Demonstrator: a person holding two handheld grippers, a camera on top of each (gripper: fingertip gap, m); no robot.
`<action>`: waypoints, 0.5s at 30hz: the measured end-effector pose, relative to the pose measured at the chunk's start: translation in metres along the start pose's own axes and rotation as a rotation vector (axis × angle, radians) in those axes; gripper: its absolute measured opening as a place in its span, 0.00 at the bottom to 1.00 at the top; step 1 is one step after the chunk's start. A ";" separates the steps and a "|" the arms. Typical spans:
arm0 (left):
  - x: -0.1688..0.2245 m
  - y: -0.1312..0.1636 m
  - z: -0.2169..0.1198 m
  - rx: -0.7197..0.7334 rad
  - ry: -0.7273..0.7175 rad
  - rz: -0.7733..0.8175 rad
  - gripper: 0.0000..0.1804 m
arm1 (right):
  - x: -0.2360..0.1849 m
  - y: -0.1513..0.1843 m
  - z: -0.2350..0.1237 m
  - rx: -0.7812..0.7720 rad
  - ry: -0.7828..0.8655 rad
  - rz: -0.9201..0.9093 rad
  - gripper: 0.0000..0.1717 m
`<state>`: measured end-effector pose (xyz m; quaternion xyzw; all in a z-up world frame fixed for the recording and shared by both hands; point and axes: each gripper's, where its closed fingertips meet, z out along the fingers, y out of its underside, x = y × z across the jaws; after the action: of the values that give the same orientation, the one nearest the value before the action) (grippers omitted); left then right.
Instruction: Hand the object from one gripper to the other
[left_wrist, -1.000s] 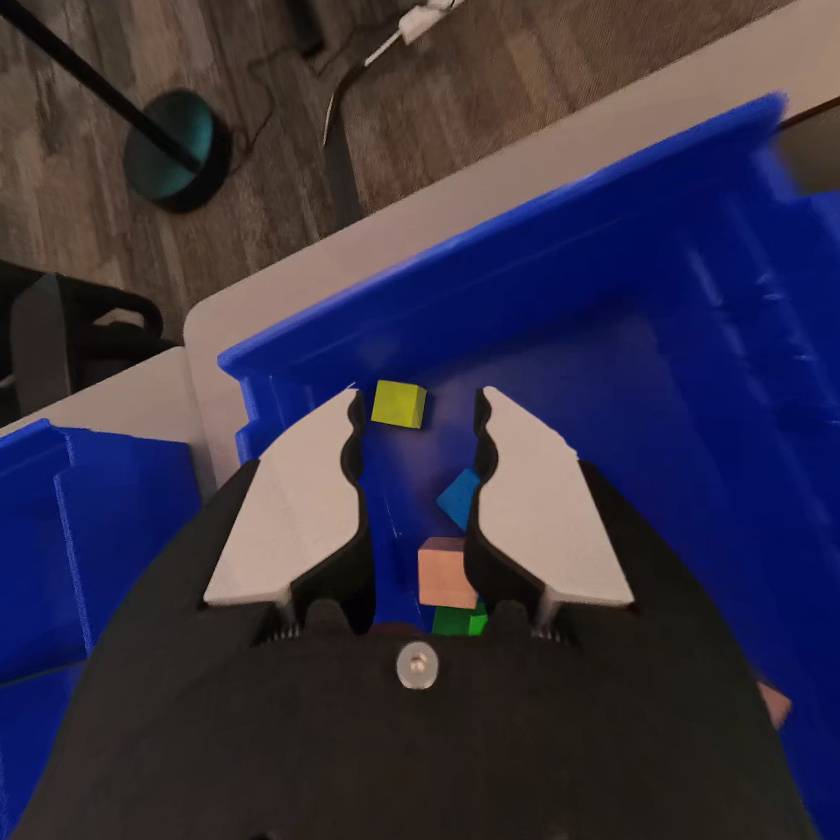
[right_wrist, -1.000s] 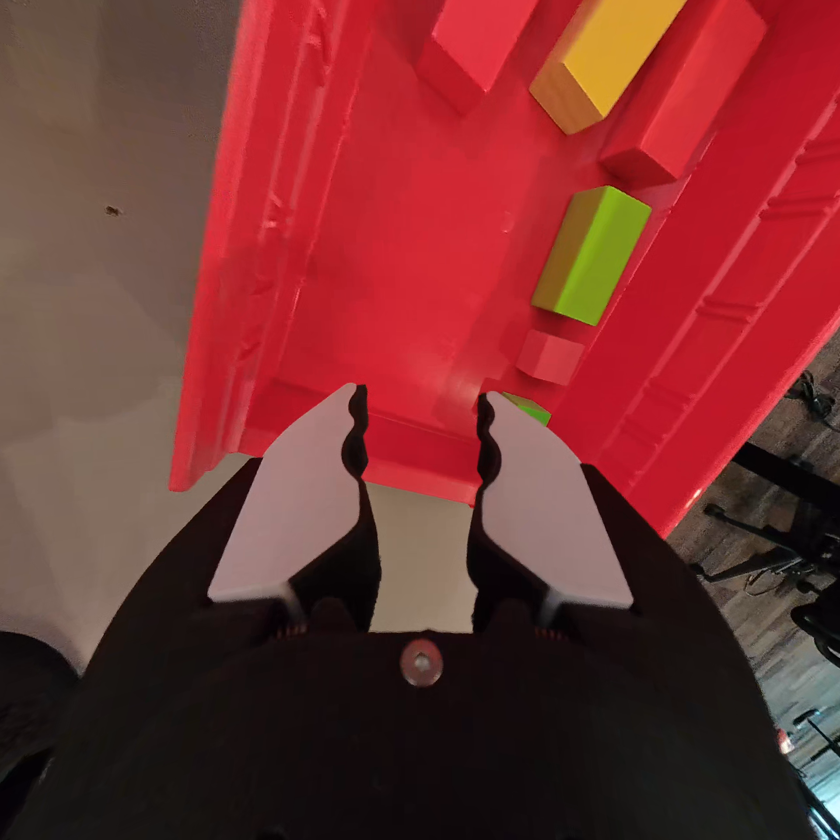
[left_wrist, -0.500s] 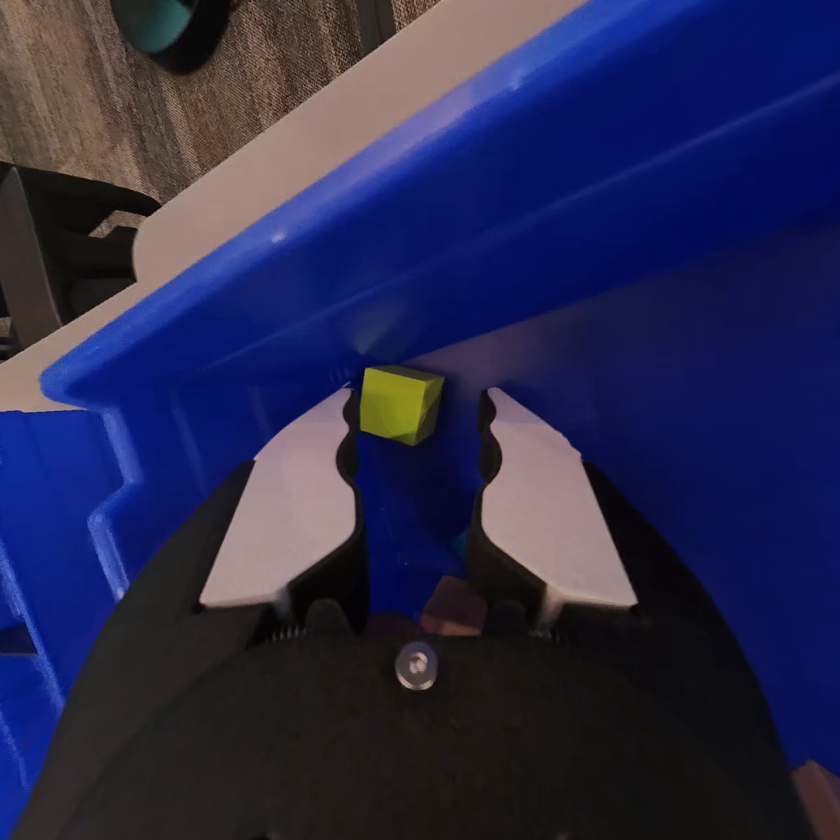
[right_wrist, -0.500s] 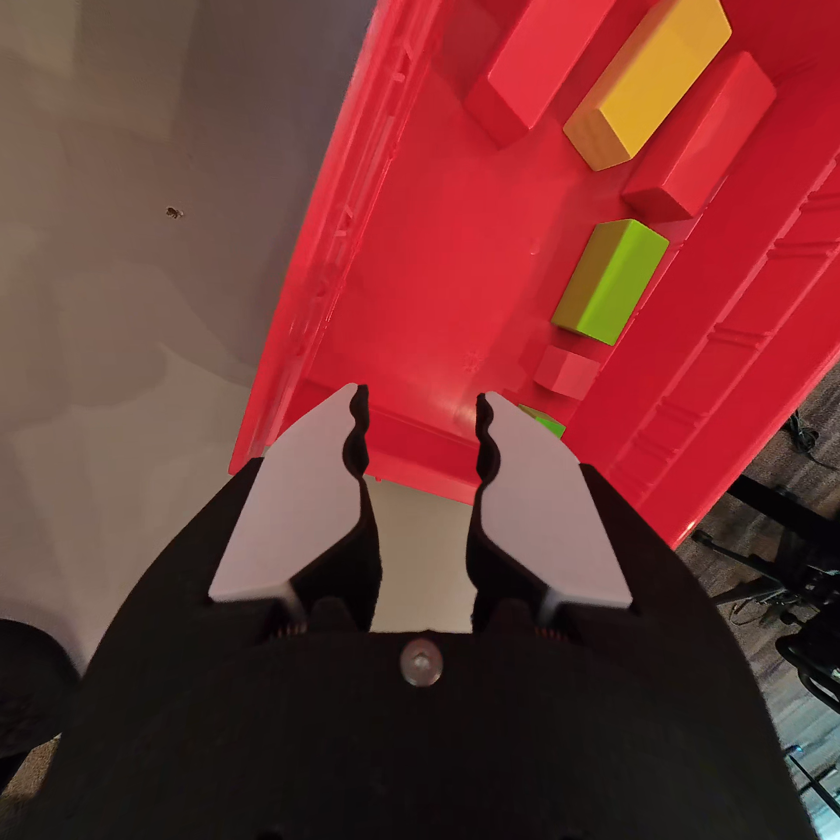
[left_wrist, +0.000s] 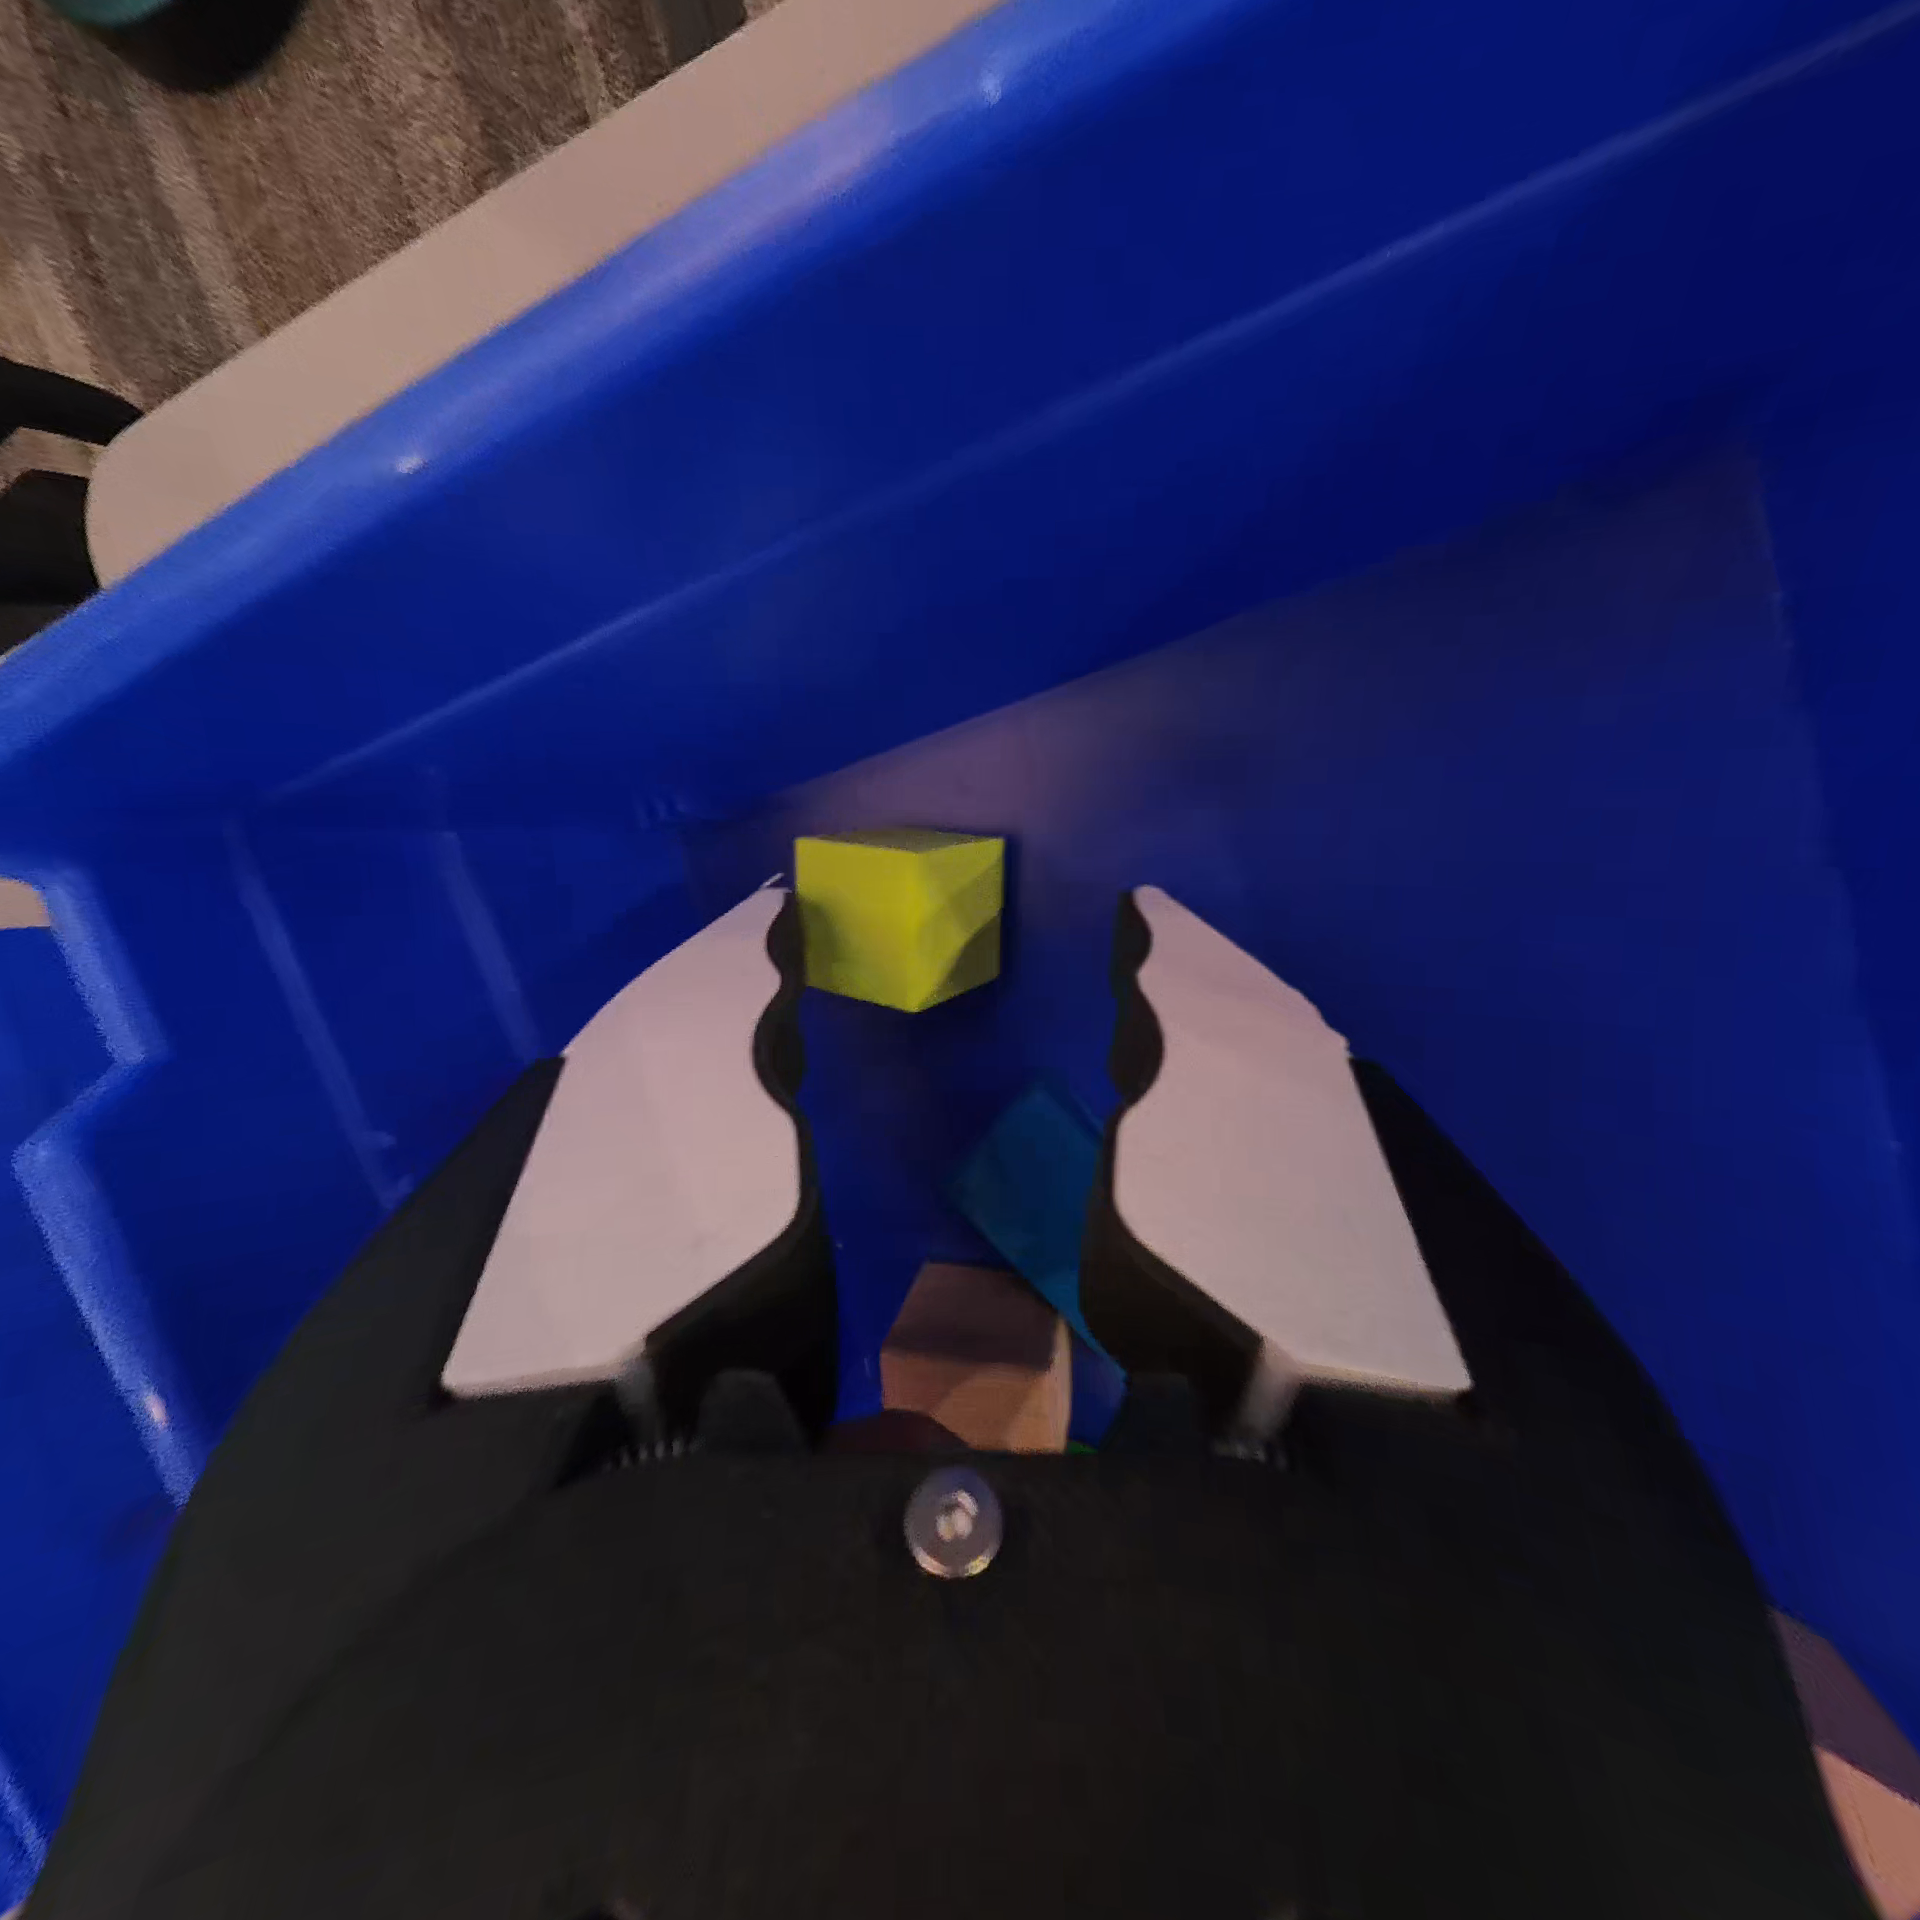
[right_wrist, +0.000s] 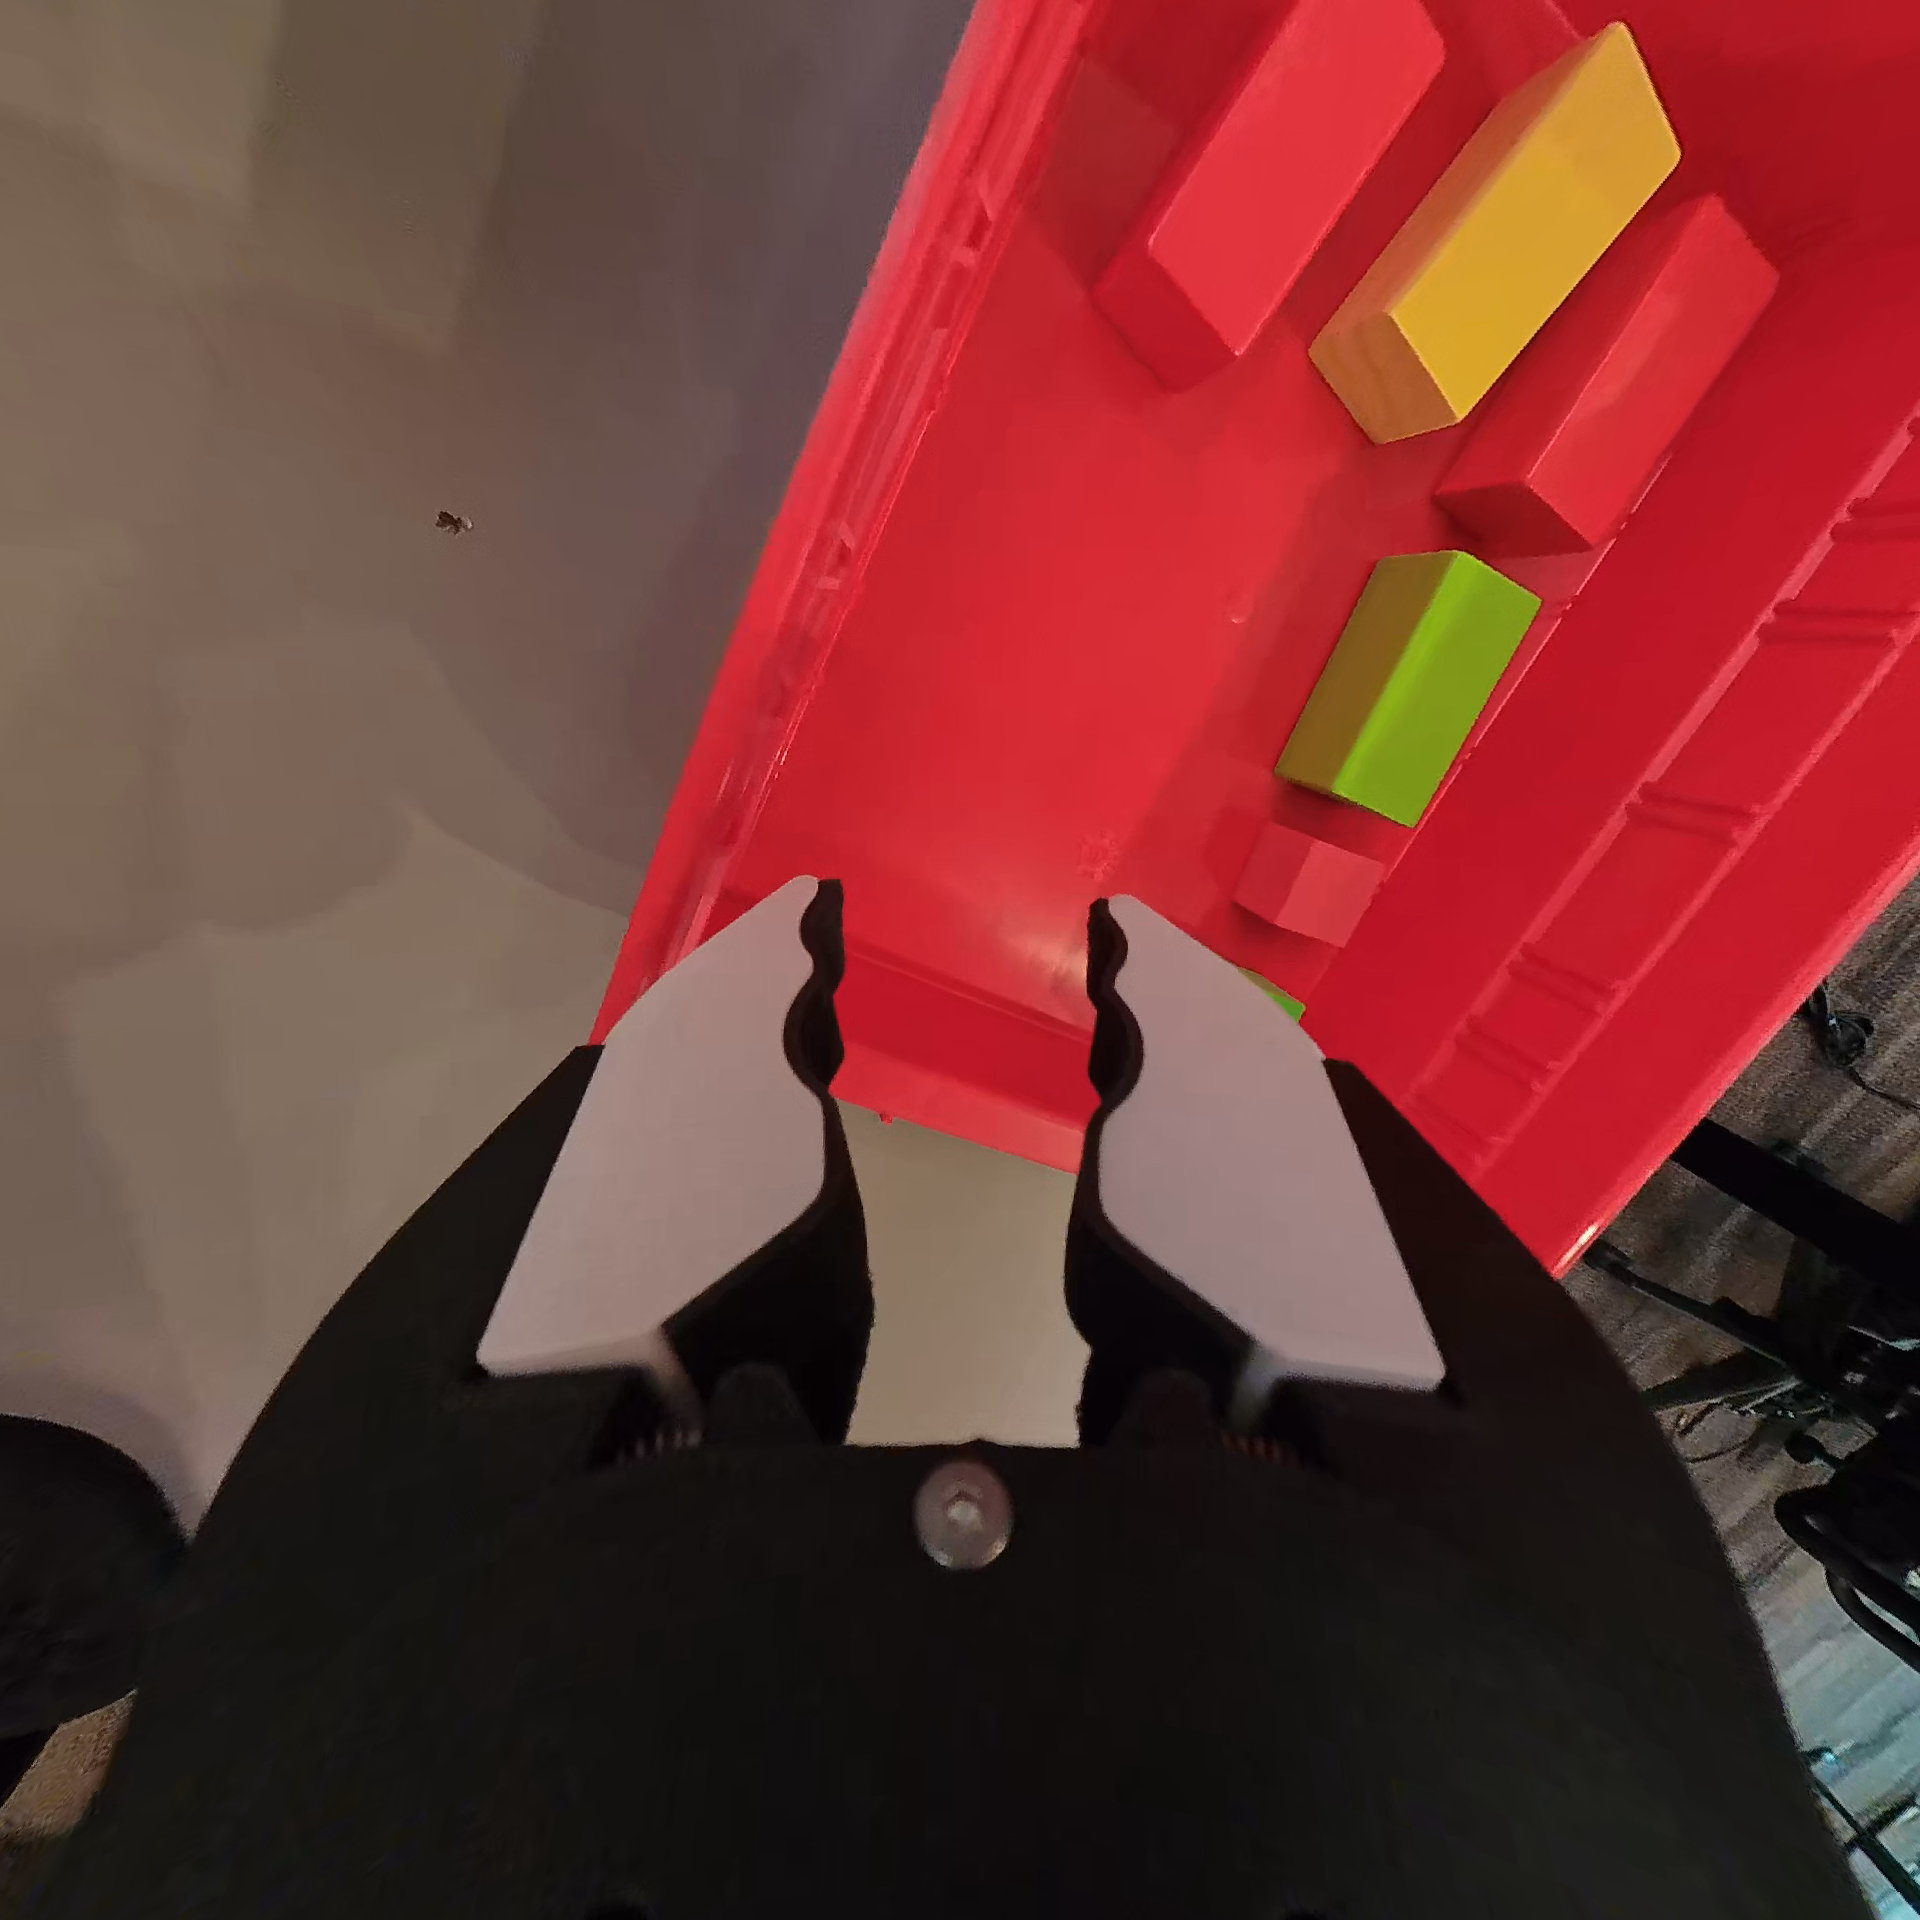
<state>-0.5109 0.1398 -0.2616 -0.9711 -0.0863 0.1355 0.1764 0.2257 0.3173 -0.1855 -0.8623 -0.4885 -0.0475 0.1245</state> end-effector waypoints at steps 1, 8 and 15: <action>-0.005 0.002 0.001 -0.009 -0.033 0.005 0.27 | 0.000 -0.001 -0.001 0.001 0.001 -0.003 0.25; -0.004 0.004 0.002 -0.003 0.008 -0.050 0.20 | -0.001 -0.004 -0.010 0.014 0.014 -0.014 0.25; -0.004 0.003 0.002 0.005 0.015 -0.064 0.19 | -0.005 -0.006 -0.019 0.037 0.020 -0.019 0.24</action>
<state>-0.5146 0.1371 -0.2632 -0.9684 -0.1156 0.1226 0.1838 0.2189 0.3111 -0.1676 -0.8548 -0.4961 -0.0482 0.1448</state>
